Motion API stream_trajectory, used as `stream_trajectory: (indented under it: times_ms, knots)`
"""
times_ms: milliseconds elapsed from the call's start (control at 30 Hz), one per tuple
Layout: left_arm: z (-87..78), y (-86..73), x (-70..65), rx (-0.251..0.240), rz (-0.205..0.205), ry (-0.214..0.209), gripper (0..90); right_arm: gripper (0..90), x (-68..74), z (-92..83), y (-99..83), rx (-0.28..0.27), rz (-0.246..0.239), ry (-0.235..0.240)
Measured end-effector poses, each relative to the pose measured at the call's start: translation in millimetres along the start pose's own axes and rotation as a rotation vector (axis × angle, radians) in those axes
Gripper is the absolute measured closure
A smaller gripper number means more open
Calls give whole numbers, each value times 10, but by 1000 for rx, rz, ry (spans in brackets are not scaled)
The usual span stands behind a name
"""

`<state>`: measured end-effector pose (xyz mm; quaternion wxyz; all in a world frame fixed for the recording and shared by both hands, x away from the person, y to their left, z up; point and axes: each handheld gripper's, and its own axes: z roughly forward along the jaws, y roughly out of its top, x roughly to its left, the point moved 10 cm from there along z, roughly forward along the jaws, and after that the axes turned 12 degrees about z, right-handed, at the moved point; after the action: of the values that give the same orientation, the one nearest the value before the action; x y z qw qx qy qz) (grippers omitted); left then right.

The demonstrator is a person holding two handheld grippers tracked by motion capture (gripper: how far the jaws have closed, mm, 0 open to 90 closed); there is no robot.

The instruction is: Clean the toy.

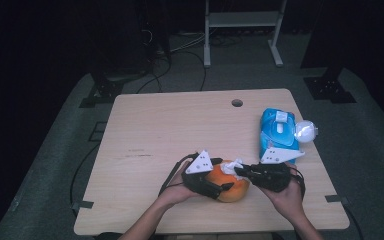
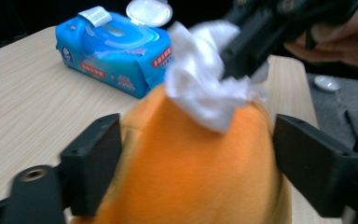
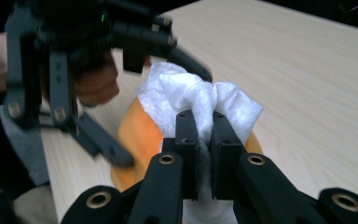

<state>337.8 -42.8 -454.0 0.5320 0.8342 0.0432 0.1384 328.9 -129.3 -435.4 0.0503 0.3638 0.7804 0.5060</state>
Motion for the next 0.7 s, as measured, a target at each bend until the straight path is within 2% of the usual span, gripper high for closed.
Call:
stream_trajectory:
  times_ms: [167,200,233,267,300,333,367,467,500,533,567,633,667,700]
  knots:
    - [-70,-53,63,-19,-21,-27,98,830,-42,-54,-49,28,-5,4]
    - [-92,-95,122,-39,-65,-40,86,830,-73,-84,-64,36,4,10]
    - [-92,-95,122,-39,-65,-40,80,830,-73,-84,-64,36,4,10]
    - [-90,-123,135,-52,-98,-58,80,830,-99,-102,-73,39,17,24]
    - [-50,-185,117,-70,-163,-105,78,830,-107,-107,-76,42,23,28]
    - [-15,-218,87,-68,-188,-132,69,830,-107,-109,-78,44,25,34]
    - [22,-251,53,-61,-194,-153,61,829,-106,-111,-75,45,26,37]
    - [62,-259,15,-67,-194,-170,55,828,-111,-120,-70,43,25,34]
    - [69,-259,10,-60,-180,-167,55,828,-111,-120,-70,43,25,34]
    - [70,-255,6,-52,-166,-161,117,827,-127,-127,-58,30,46,40]
    - [58,-245,-6,-45,-159,-158,117,827,-127,-127,-58,30,46,40]
    - [27,-204,-10,-35,-133,-132,235,827,-135,-141,-23,5,75,62]
    - [1,-160,-4,-42,-130,-122,285,829,-132,-159,18,-20,85,63]
    - [-83,-25,31,-84,-125,-88,300,828,-130,-179,48,-37,86,58]
